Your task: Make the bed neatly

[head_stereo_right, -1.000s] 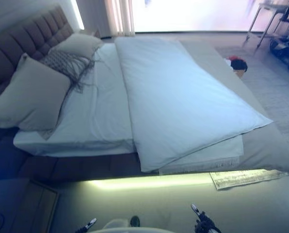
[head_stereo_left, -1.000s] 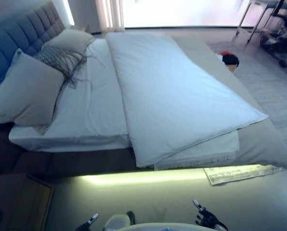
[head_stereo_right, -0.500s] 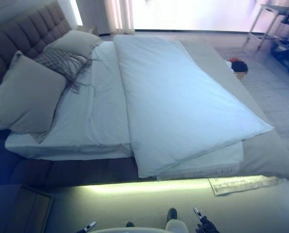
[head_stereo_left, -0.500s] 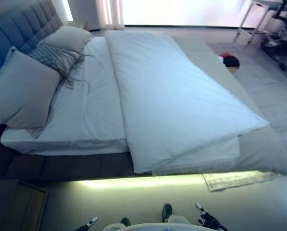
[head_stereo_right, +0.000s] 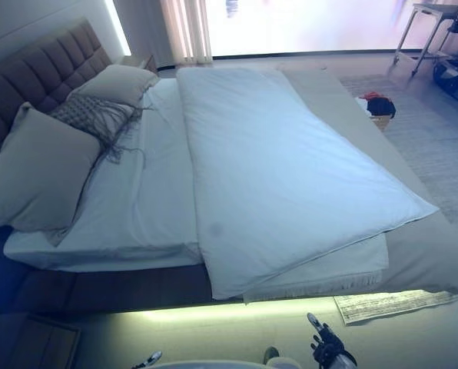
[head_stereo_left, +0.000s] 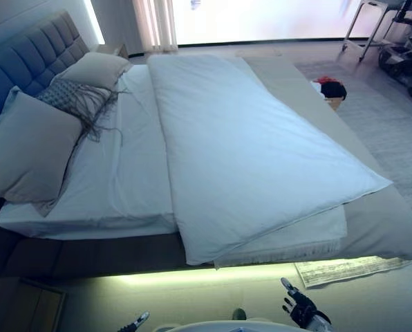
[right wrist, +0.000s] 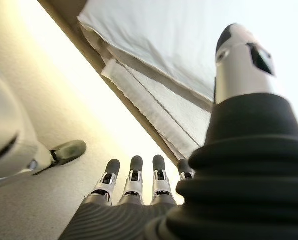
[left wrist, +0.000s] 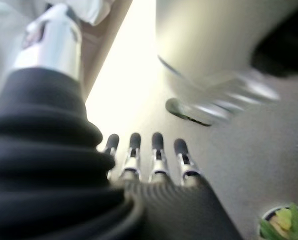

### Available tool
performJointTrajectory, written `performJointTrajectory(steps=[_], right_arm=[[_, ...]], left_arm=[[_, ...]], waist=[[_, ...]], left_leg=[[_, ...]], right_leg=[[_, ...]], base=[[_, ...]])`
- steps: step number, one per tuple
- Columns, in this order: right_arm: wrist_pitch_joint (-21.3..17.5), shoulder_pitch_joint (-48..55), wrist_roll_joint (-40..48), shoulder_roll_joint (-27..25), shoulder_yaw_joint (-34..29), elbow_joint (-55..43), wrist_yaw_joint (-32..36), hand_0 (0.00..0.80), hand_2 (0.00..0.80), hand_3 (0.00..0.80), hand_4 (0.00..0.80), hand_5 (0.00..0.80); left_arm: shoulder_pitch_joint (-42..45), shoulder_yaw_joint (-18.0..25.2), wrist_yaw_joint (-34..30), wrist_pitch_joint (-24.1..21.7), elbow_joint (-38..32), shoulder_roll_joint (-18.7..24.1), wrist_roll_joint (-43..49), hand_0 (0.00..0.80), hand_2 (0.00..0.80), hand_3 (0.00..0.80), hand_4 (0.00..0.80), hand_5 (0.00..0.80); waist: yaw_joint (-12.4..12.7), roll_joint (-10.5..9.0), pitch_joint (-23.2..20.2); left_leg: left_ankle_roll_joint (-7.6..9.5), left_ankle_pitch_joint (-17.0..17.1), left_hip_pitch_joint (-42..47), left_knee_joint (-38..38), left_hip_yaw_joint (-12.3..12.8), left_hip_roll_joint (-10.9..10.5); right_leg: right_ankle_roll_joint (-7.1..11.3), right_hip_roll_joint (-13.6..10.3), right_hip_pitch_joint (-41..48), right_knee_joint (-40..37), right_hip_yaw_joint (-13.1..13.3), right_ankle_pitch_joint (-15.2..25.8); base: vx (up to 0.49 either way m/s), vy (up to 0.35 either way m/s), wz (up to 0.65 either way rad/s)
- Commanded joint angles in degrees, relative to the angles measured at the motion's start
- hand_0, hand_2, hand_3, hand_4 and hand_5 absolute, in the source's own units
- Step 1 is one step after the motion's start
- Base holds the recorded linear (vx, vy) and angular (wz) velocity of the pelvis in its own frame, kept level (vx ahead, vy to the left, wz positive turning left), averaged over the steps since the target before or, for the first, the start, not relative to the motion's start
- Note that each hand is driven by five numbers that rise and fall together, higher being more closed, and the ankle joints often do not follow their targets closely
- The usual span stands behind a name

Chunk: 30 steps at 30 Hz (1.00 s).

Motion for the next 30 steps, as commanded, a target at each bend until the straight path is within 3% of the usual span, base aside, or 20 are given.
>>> performJointTrajectory(steps=[1,3,5,7,9,12,15,19,21,26,30], right_arm=[[0.10,-3.01,0.26,-1.83,-0.06,1.28,1.87,0.000,0.000,0.000,0.000,0.000],[0.10,-2.83,1.66,-2.11,-0.60,0.61,2.47,0.000,0.000,0.000,0.000,0.000],[-0.41,-2.78,4.17,-2.55,-1.85,0.32,2.39,0.000,0.000,0.000,0.000,0.000],[-0.60,-2.83,5.70,-2.44,-3.03,0.39,1.80,0.000,0.000,0.000,0.000,0.000],[-0.50,-2.42,7.99,-2.72,-3.90,0.80,2.86,0.000,0.000,0.000,0.000,0.000],[-0.76,-1.92,8.49,-2.52,-4.93,1.30,4.36,0.000,0.000,0.000,0.000,0.000],[-0.21,-2.58,8.22,-2.61,-4.97,1.09,3.96,0.000,0.000,0.000,0.000,0.000],[-0.25,-5.32,11.39,-3.91,-4.94,1.14,3.97,0.000,0.000,0.000,0.000,0.000],[-0.36,-8.66,13.74,-4.70,-3.91,0.07,1.93,0.000,0.000,0.000,0.000,0.000],[3.12,-13.93,16.08,-7.80,-4.60,-1.11,-0.84,0.000,0.000,0.000,0.000,0.000],[5.45,-16.93,18.72,-10.26,-4.94,-0.91,-2.83,0.000,0.000,0.000,0.000,0.000]], left_arm=[[1.01,0.71,0.03,-0.61,2.22,-0.40,0.70,0.000,0.000,0.000,0.000,0.000],[1.29,0.84,0.06,-0.59,2.36,-0.21,2.64,0.000,0.000,0.000,0.000,0.000],[0.95,1.35,-0.33,-0.91,2.45,-0.04,4.71,0.000,0.000,0.000,0.000,0.000],[0.60,1.73,-1.28,-1.66,2.89,0.00,6.51,0.000,0.000,0.000,0.000,0.000],[0.23,0.99,-1.63,-1.96,2.48,0.65,5.28,0.000,0.000,0.000,0.000,0.000],[-0.72,0.40,-2.02,-2.31,1.72,2.53,3.67,0.000,0.000,0.000,0.000,0.000],[-1.25,-0.76,-2.66,-1.56,0.69,4.60,3.75,0.000,0.000,0.000,0.000,0.000],[-2.48,-1.41,-2.13,-1.79,0.27,6.14,3.01,0.000,0.000,0.000,0.000,0.000],[-4.96,-2.50,-2.14,-1.85,-0.31,6.94,1.15,0.000,0.000,0.000,0.000,0.000],[-9.62,-3.82,-2.18,-2.10,-1.60,6.64,-0.75,0.000,0.000,0.000,0.000,0.000],[-11.65,-4.20,-2.66,-1.32,-2.42,7.17,-2.12,0.000,0.000,0.000,0.000,0.000]], waist=[[0.13,1.95,-0.08],[0.41,2.80,0.01],[0.52,2.95,-0.18],[0.19,2.99,-0.61],[0.06,2.88,-0.89],[0.17,2.78,-1.76],[1.35,2.84,-2.14],[1.45,2.22,-1.33],[1.52,2.47,0.84],[2.40,2.53,5.85],[3.25,2.67,8.36]], left_leg=[[2.58,9.10,0.96,-14.86,0.23,3.66],[1.21,13.35,1.62,-23.10,0.87,7.15],[0.73,12.36,1.73,-25.70,2.01,8.46],[1.06,9.79,2.70,-24.58,3.02,7.76],[1.15,8.09,2.06,-21.80,2.36,6.69],[2.55,6.33,2.90,-20.88,3.10,5.59],[3.54,5.53,3.76,-21.46,3.68,4.72],[3.51,4.74,2.41,-21.07,2.65,4.53],[2.53,5.42,-2.08,-18.74,1.92,6.29],[0.28,7.22,-12.26,-12.58,-0.49,8.63],[-0.49,8.25,-17.88,-9.82,-3.15,8.89]], right_leg=[[3.21,-1.09,1.36,7.12,0.31,-6.62],[4.13,-2.10,3.35,6.83,0.08,-7.56],[5.38,-4.35,5.55,6.89,-0.42,-8.74],[6.69,-6.45,5.73,7.77,-0.99,-8.96],[7.83,-8.06,5.73,8.17,-0.21,-8.05],[9.18,-9.88,5.83,7.59,-0.40,-6.77],[9.20,-11.69,4.26,9.98,-3.02,-6.01],[9.74,-10.27,-0.15,5.84,-0.58,-3.49],[9.56,-9.64,-3.81,6.64,1.70,-3.58],[8.33,-8.31,-7.98,11.10,1.22,-6.08],[8.04,-8.43,-11.87,14.34,0.94,-7.45]], base=[[0.251,0.291,-0.40],[0.258,0.349,-0.24],[0.235,0.371,-0.20],[0.208,0.311,-0.14],[0.175,0.234,-0.13],[0.201,0.161,-0.01],[0.133,0.059,0.07],[0.026,-0.102,-0.13],[-0.183,-0.169,0.02],[-0.194,-0.153,0.19],[-0.080,-0.122,0.13]])
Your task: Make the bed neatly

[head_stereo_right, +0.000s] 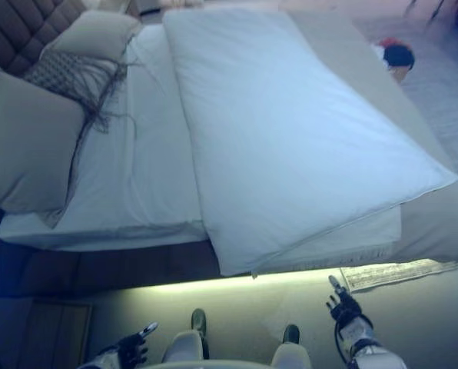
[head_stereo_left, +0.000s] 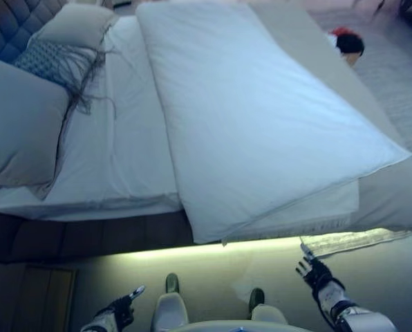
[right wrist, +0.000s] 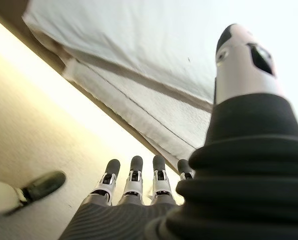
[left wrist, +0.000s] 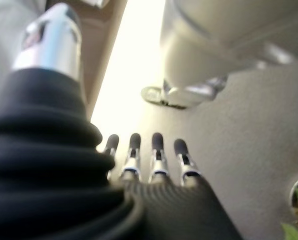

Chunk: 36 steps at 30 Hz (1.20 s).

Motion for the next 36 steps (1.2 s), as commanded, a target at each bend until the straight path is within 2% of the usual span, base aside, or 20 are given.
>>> performJointTrajectory(steps=[1,5,8,12,16,17,20,31,36], right_arm=[[2.46,-4.95,4.50,-0.66,-3.37,-0.47,-2.00,0.000,0.000,0.000,0.000,0.000],[3.44,-10.44,7.35,-2.83,-1.93,0.51,-3.69,0.000,0.000,0.000,0.000,0.000],[4.09,-13.59,7.56,-4.71,-1.66,0.97,-3.87,0.000,0.000,0.000,0.000,0.000],[3.56,-16.59,8.41,-6.78,-1.26,1.11,-3.57,0.000,0.000,0.000,0.000,0.000],[3.46,-19.85,9.46,-9.99,-1.04,1.05,-2.99,0.000,0.000,0.000,0.000,0.000],[3.60,-20.92,9.47,-10.94,-1.00,1.16,-2.93,0.000,0.000,0.000,0.000,0.000],[4.17,-23.70,9.50,-13.47,-0.61,1.05,-2.55,0.000,0.000,0.000,0.000,0.000],[4.39,-34.33,9.03,-20.46,0.71,-0.91,-3.02,0.000,0.000,0.000,0.000,0.000],[4.67,-38.53,7.16,-24.20,1.31,-1.19,-2.90,0.000,0.000,0.000,0.000,0.000]], left_arm=[[-4.22,-1.88,-0.44,-0.12,0.36,3.51,-3.37,0.000,0.000,0.000,0.000,0.000],[-7.29,-2.84,-1.45,1.36,-0.32,4.90,-7.17,0.000,0.000,0.000,0.000,0.000],[-8.92,-3.09,-1.58,1.28,-1.52,5.12,-9.26,0.000,0.000,0.000,0.000,0.000],[-10.43,-3.68,-1.50,0.89,-3.13,5.57,-12.32,0.000,0.000,0.000,0.000,0.000],[-11.40,-4.31,-0.48,1.26,-4.20,6.02,-14.74,0.000,0.000,0.000,0.000,0.000],[-11.35,-4.48,-0.47,1.09,-4.45,6.04,-15.27,0.000,0.000,0.000,0.000,0.000],[-11.35,-4.50,-0.95,1.11,-4.89,6.23,-16.19,0.000,0.000,0.000,0.000,0.000],[-7.35,-4.38,-3.06,-2.05,-6.78,5.96,-18.37,0.000,0.000,0.000,0.000,0.000],[-3.40,-3.69,-4.78,-3.21,-8.38,6.18,-18.43,0.000,0.000,0.000,0.000,0.000]], waist=[[1.84,-3.00,4.36],[2.00,-1.92,7.76],[2.11,-1.23,9.65],[2.52,-0.62,11.72],[2.83,0.65,13.12],[3.02,0.95,13.35],[3.40,1.74,13.87],[5.07,3.38,15.42],[5.80,4.15,16.23]], left_leg=[[-1.00,-1.28,-8.74,7.55,-3.40,0.24],[-0.78,-1.60,-15.20,11.28,-5.07,-0.47],[0.08,-2.60,-19.27,13.65,-5.57,-1.49],[1.61,-4.87,-24.65,18.05,-5.89,-3.41],[3.10,-6.62,-30.71,22.91,-6.53,-4.40],[3.22,-8.89,-31.88,24.93,-6.87,-4.70],[4.43,-10.64,-36.36,29.56,-7.29,-5.47],[6.75,-14.01,-46.41,40.53,-7.97,-7.99],[7.01,-14.29,-49.59,44.12,-8.22,-8.37]], right_leg=[[0.70,-6.03,-3.64,6.55,4.50,-4.36],[0.25,-6.63,-12.68,12.35,5.59,-5.34],[0.20,-7.35,-20.28,17.73,6.69,-5.96],[0.34,-8.53,-29.31,26.37,8.44,-7.85],[-0.55,-9.43,-37.28,33.76,9.33,-9.72],[-0.35,-9.66,-38.94,36.52,9.95,-11.80],[-1.27,-10.05,-44.11,42.79,11.04,-13.41],[-3.50,-10.27,-54.64,55.93,13.40,-17.21],[-4.38,-10.15,-57.66,59.99,13.82,-18.43]], base=[[-0.125,-0.104,0.14],[-0.145,-0.035,0.15],[-0.151,0.038,0.14],[-0.126,0.047,0.14],[-0.091,0.042,0.21],[-0.012,0.035,0.12],[-0.033,0.038,0.05],[0.005,0.021,0.09],[0.049,0.034,0.11]])
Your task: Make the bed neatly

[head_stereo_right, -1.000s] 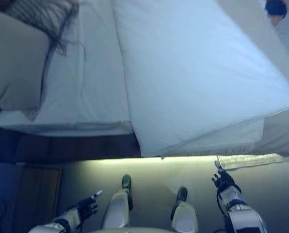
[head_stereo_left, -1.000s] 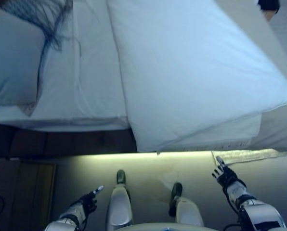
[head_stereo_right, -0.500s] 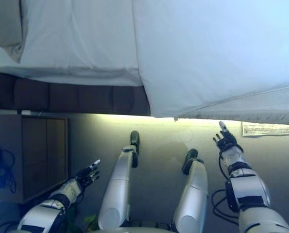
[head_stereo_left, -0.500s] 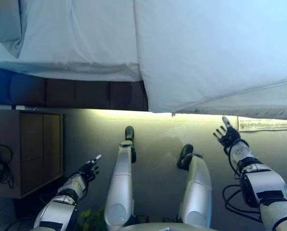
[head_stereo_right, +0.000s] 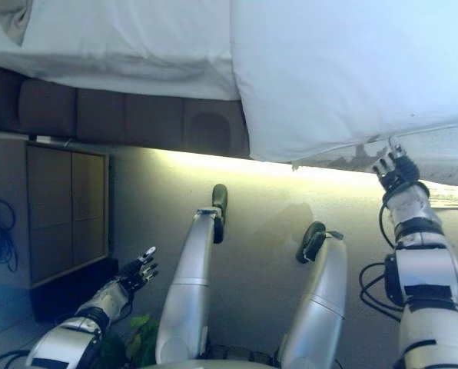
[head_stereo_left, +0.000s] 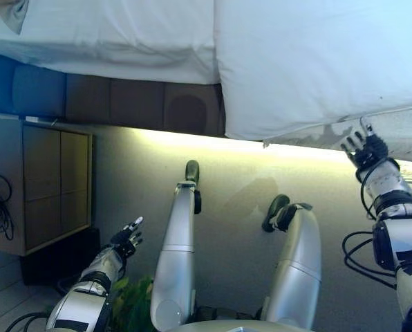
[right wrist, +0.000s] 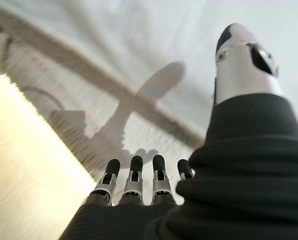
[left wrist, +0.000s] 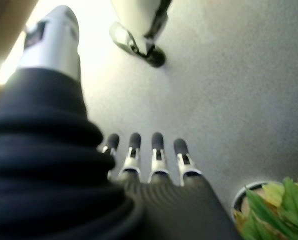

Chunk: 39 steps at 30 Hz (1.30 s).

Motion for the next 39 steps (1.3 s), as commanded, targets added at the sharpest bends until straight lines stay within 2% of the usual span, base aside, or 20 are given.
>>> performJointTrajectory(steps=[1,5,15,23,24,25,26,32,39], right_arm=[[-1.19,0.03,-1.21,-5.01,0.50,-1.09,0.05,0.000,0.000,0.000,0.000,0.000],[-2.14,-2.40,-1.36,-6.78,1.08,-1.38,-0.01,0.000,0.000,0.000,0.000,0.000],[-1.62,-10.64,-1.92,-12.01,4.10,-1.77,-0.05,0.000,0.000,0.000,0.000,0.000],[-4.11,-12.52,-1.25,-11.35,5.60,-5.56,5.57,0.000,0.000,0.000,0.000,0.000],[-4.52,-12.27,-1.65,-11.10,5.65,-5.87,6.49,0.185,0.185,0.185,0.185,0.185],[-4.93,-11.88,-2.03,-10.88,5.45,-6.58,7.10,0.618,0.618,0.618,0.618,0.618],[-5.11,-11.34,-2.28,-10.83,5.12,-7.18,7.85,0.800,0.800,0.800,0.800,0.800],[-2.75,-8.86,-4.15,-9.82,3.69,-7.65,11.69,0.800,0.800,0.800,0.800,0.800],[-0.21,-6.05,-6.20,-7.92,3.21,-5.95,14.32,0.800,0.800,0.800,0.800,0.800]], left_arm=[[7.60,-0.76,-1.63,-1.49,0.58,0.86,-1.22,0.000,0.000,0.000,0.000,0.000],[9.86,-0.51,-2.78,-2.13,-0.51,1.22,-1.60,0.000,0.000,0.000,0.000,0.000],[16.46,1.64,-5.66,-3.15,-2.23,2.48,-0.37,0.000,0.000,0.000,0.000,0.000],[18.72,1.56,-7.34,-3.44,-3.89,3.16,1.86,0.000,0.000,0.000,0.000,0.000],[18.85,1.34,-7.45,-3.61,-4.02,3.09,1.99,0.000,0.000,0.000,0.000,0.000],[19.01,1.18,-7.50,-3.78,-4.19,2.93,2.19,0.000,0.000,0.000,0.000,0.000],[19.25,1.35,-7.75,-3.88,-4.37,2.78,2.65,0.000,0.000,0.000,0.000,0.000],[19.26,0.51,-7.27,-5.03,-4.35,2.24,3.71,0.000,0.000,0.000,0.000,0.000],[16.44,0.28,-5.30,-6.14,-4.64,3.47,3.66,0.000,0.000,0.000,0.000,0.000]], waist=[[0.88,1.59,-0.63],[1.38,1.86,0.09],[2.66,3.06,0.90],[2.92,2.77,0.86],[2.88,2.71,0.77],[2.82,2.64,0.71],[2.75,2.60,0.66],[2.38,2.02,-0.52],[2.22,0.20,-3.49]], left_leg=[[6.04,-7.40,1.73,2.64,2.24,-0.20],[6.15,-7.40,0.59,4.34,2.19,-0.18],[5.70,-6.70,-0.81,6.91,2.32,0.13],[5.11,-6.03,2.23,6.13,2.02,1.22],[5.05,-5.98,2.79,6.03,2.03,1.47],[4.97,-5.91,3.48,5.91,2.06,1.69],[4.92,-5.89,4.15,5.77,2.13,1.92],[4.29,-5.04,9.89,2.54,2.75,3.31],[2.89,-2.85,20.20,-7.68,4.09,4.20]], right_leg=[[-2.09,0.31,-1.66,-1.87,4.57,2.72],[-2.46,0.07,-2.71,0.13,4.58,2.21],[-3.09,-0.64,-4.02,3.63,5.01,0.97],[-2.98,-0.95,-0.98,3.23,4.25,1.03],[-2.97,-1.02,-0.37,3.03,4.15,1.09],[-2.94,-1.10,0.36,2.78,4.02,1.21],[-2.90,-1.20,1.10,2.47,3.92,1.31],[-2.09,-1.68,6.94,-1.37,3.27,2.87],[-0.33,-1.71,17.53,-12.23,0.47,5.76]], base=[[0.047,0.022,-0.01],[0.037,0.010,-0.01],[0.049,0.014,0.03],[0.013,-0.005,0.00],[0.000,0.000,0.00],[0.000,0.000,0.00],[0.035,0.026,-0.03],[0.040,0.031,-0.02],[0.019,0.013,0.00]])
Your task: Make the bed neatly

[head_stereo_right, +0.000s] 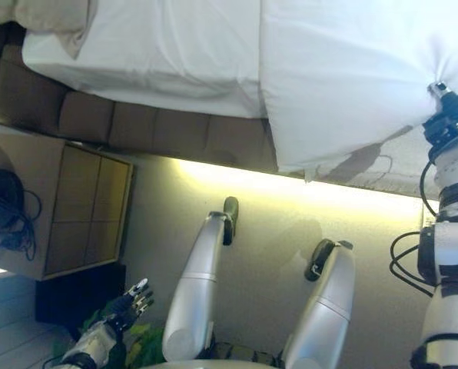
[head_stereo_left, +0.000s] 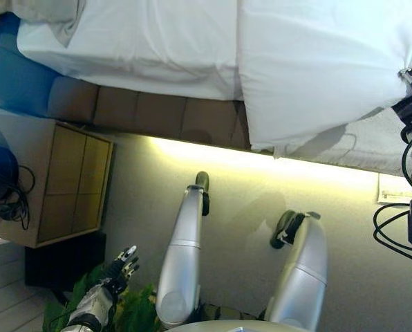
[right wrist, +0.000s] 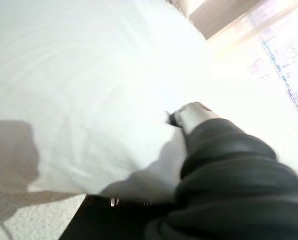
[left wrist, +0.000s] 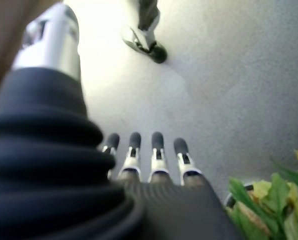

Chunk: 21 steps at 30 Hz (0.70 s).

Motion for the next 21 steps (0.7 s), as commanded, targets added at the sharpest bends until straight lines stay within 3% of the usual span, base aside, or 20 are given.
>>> performJointTrajectory(steps=[1,8,14,17,18,21], right_arm=[[-0.81,3.25,-0.81,0.36,-1.29,-5.66,4.72,0.800,0.800,0.800,0.800,0.800],[1.00,6.41,-0.47,4.16,-0.64,-7.26,4.98,0.800,0.800,0.800,0.800,0.800],[1.93,7.50,1.16,8.07,1.46,-9.87,4.98,0.800,0.800,0.800,0.800,0.800],[2.30,7.63,1.92,10.36,2.89,-10.67,4.92,0.800,0.800,0.800,0.800,0.800],[2.38,7.65,2.12,11.01,3.20,-10.76,4.78,0.800,0.800,0.800,0.800,0.800],[3.78,6.90,2.19,13.21,4.75,-11.58,3.78,0.800,0.800,0.800,0.800,0.800]], left_arm=[[1.59,-2.40,2.09,-1.81,1.64,3.40,3.06,0.000,0.000,0.000,0.000,0.000],[-4.22,-2.34,2.61,-2.06,-3.71,6.59,-0.52,0.000,0.000,0.000,0.000,0.000],[-13.96,-4.09,8.68,-6.88,-15.90,10.76,-5.40,0.000,0.000,0.000,0.000,0.000],[-20.47,-5.70,13.48,-10.17,-20.13,10.81,-5.86,0.000,0.000,0.000,0.000,0.000],[-22.42,-6.30,15.28,-10.35,-20.89,10.55,-5.73,0.000,0.000,0.000,0.000,0.000],[-28.85,-8.21,17.71,-9.85,-20.85,8.32,-4.62,0.000,0.000,0.000,0.000,0.000]], waist=[[0.33,-1.49,-4.77],[-0.01,-3.98,-8.25],[-0.94,-5.69,-10.43],[-1.62,-6.62,-11.14],[-1.77,-6.74,-11.13],[-2.73,-7.87,-11.99]], left_leg=[[1.81,-1.08,8.52,-5.22,1.50,2.42],[0.16,1.75,19.82,-17.47,3.24,3.51],[-0.48,3.44,27.01,-23.99,4.49,4.30],[-0.71,4.27,29.65,-26.57,4.54,4.79],[-0.39,5.94,29.98,-27.73,4.80,4.96],[-0.86,6.80,32.67,-30.66,5.15,5.47]], right_leg=[[0.02,-0.86,5.57,-9.15,0.87,7.02],[1.48,-0.01,17.90,-22.63,-2.91,10.12],[1.99,1.42,24.75,-29.87,-5.00,12.44],[1.96,2.42,27.28,-33.14,-5.66,13.62],[1.48,2.75,27.59,-34.45,-6.17,15.28],[1.60,3.62,30.23,-38.18,-6.61,16.49]], base=[[0.037,-0.009,0.07],[0.072,-0.021,-0.02],[0.064,-0.015,-0.02],[0.028,-0.039,0.01],[-0.004,-0.032,-0.01],[0.045,-0.031,-0.07]])
